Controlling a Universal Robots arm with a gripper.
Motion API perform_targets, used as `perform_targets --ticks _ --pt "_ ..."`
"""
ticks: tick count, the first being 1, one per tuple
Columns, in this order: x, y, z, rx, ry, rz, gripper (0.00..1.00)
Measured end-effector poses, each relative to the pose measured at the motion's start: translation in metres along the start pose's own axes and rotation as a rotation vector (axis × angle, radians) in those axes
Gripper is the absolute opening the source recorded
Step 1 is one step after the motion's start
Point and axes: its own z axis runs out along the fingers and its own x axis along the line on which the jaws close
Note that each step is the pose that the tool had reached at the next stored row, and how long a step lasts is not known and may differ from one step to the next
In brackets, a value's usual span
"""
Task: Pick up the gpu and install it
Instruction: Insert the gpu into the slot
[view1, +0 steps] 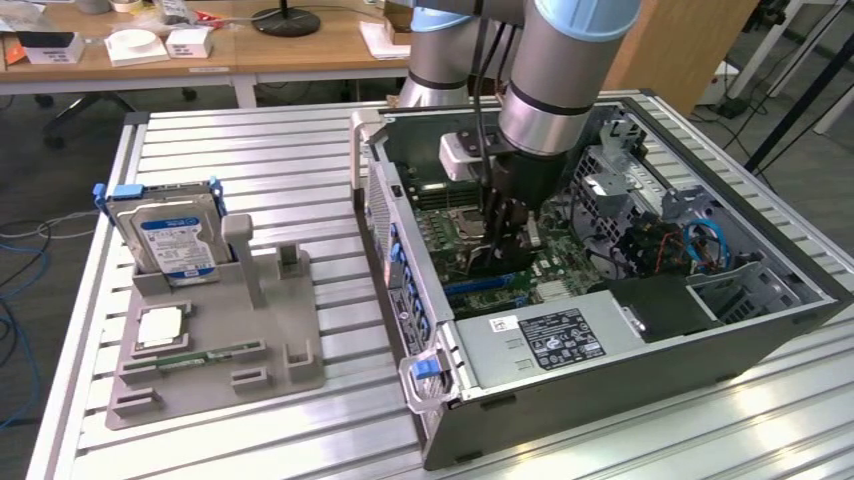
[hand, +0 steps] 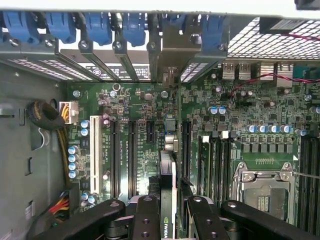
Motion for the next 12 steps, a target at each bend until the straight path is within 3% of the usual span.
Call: perform_targets --ticks 12 --pt "0.0006 0.0001 0.0059 0.0021 0.0001 0.0 0.26"
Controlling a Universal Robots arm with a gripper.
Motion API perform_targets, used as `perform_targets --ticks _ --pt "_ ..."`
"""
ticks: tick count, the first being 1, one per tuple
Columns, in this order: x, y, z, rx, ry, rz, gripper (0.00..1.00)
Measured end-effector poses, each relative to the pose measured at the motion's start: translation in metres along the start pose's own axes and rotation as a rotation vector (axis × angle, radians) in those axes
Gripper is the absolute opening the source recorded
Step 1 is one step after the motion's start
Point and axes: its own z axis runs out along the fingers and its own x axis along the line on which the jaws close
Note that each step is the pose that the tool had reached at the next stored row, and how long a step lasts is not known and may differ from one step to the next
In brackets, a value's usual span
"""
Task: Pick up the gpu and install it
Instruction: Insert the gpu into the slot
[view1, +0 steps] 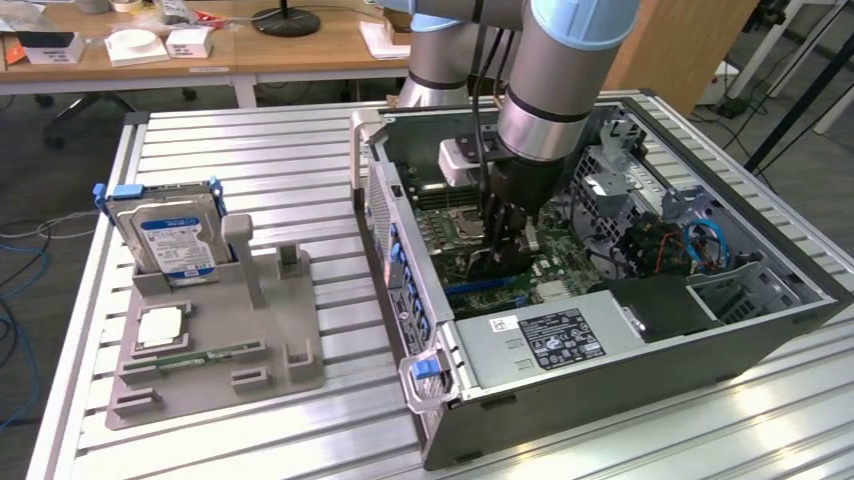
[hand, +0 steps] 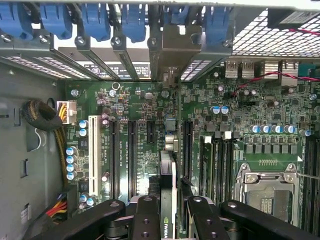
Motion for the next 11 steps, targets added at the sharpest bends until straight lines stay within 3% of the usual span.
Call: perform_targets --ticks 11 --pt "0.0002 0.002 0.0054 0.0027 0.0001 0.0 0.26"
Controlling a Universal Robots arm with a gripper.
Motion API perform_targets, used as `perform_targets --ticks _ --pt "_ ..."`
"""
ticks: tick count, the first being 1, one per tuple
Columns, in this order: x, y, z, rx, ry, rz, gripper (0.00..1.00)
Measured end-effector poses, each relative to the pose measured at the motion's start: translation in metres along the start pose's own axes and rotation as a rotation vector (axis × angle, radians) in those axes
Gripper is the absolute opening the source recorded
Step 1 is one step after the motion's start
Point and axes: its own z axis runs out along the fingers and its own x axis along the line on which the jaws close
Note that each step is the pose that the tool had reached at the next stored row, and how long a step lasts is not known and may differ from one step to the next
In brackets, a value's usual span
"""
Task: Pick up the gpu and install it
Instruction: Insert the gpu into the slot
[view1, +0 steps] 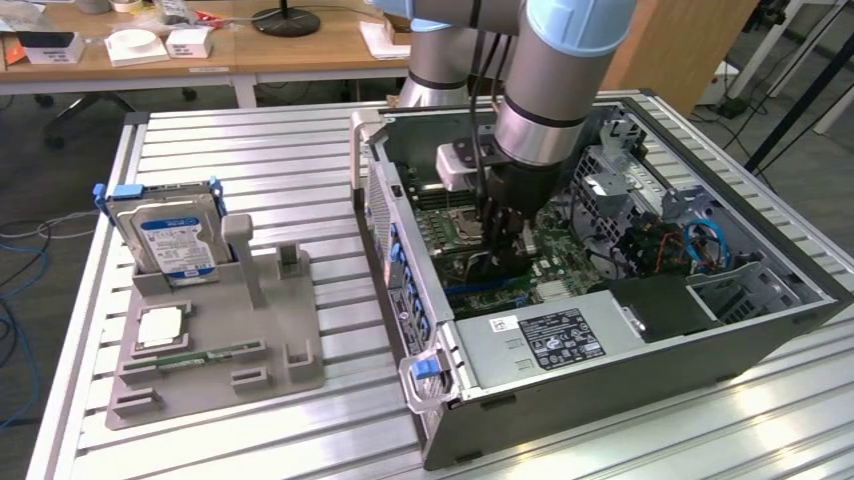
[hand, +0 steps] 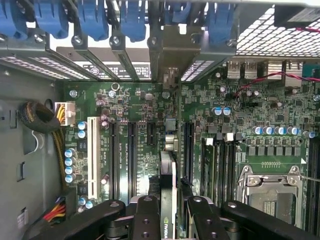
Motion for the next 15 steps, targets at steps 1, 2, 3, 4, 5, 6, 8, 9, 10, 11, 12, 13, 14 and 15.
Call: perform_targets --ticks 1,2,3,4,5,6,8,9,10,11,12,13,14,15 --pt "0.0 0.0006 0.0003 0.0002 0.0 0.0 0.26" --pt "0.0 0.0011 0.0008 0.0001 0.0001 0.0 0.26" --pt "0.0001 0.0013 0.0012 0.0 0.0004 0.0 0.26" --pt "0.0001 0.0014 0.0015 -0.0002 0.0006 0.0 0.26" --pt "0.0002 0.0014 0.0015 -0.0002 0.0006 0.0 0.26" --pt "0.0002 0.0015 0.0016 -0.0001 0.0005 0.0 0.26" --pt "0.0001 0.0016 0.0017 0.0 0.0002 0.0 0.26" --pt "0.0001 0.0016 0.0017 0.0 0.0001 0.0 0.26" --pt "0.0001 0.0015 0.0018 0.0001 0.0001 0.0 0.26" --pt "0.0001 0.0015 0.0018 0.0001 0.0001 0.0 0.26" --pt "0.0001 0.0015 0.0018 0.0001 0.0001 0.0 0.26" --pt "0.0001 0.0015 0.0018 0.0001 0.0001 0.0 0.26" --pt "0.0001 0.0015 0.0018 0.0001 0.0 0.0 0.26" --pt "0.0001 0.0015 0.0018 0.0001 0.0 0.0 0.26"
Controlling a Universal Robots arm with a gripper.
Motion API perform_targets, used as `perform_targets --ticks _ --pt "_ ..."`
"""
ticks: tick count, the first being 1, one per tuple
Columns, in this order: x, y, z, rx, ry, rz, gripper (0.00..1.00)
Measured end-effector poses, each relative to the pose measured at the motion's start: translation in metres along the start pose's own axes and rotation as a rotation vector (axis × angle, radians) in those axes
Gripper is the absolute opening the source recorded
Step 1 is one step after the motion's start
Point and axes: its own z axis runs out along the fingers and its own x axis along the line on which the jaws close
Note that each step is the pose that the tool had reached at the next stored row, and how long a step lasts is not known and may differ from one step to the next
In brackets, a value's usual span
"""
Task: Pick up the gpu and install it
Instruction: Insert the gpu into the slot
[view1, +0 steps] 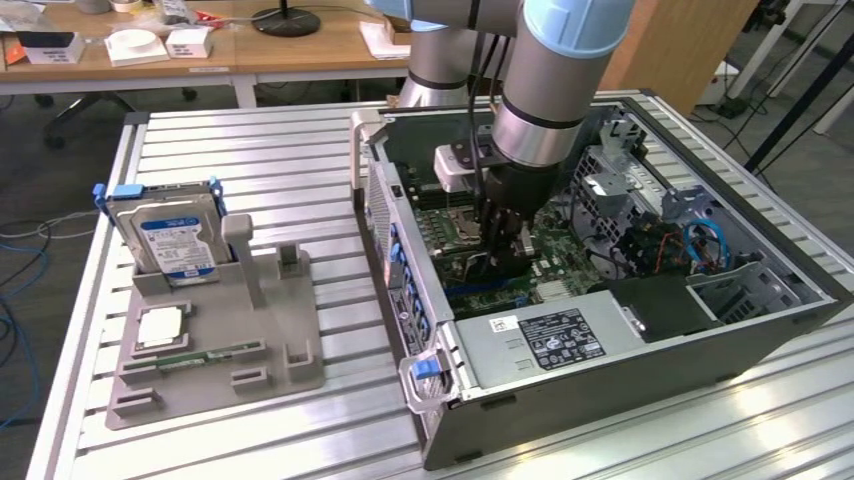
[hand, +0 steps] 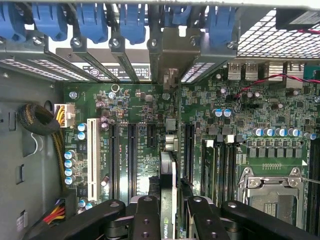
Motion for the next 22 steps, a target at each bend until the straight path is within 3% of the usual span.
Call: perform_targets --ticks 22 --pt "0.0001 0.0007 0.0012 0.0024 -0.0001 0.0 0.26"
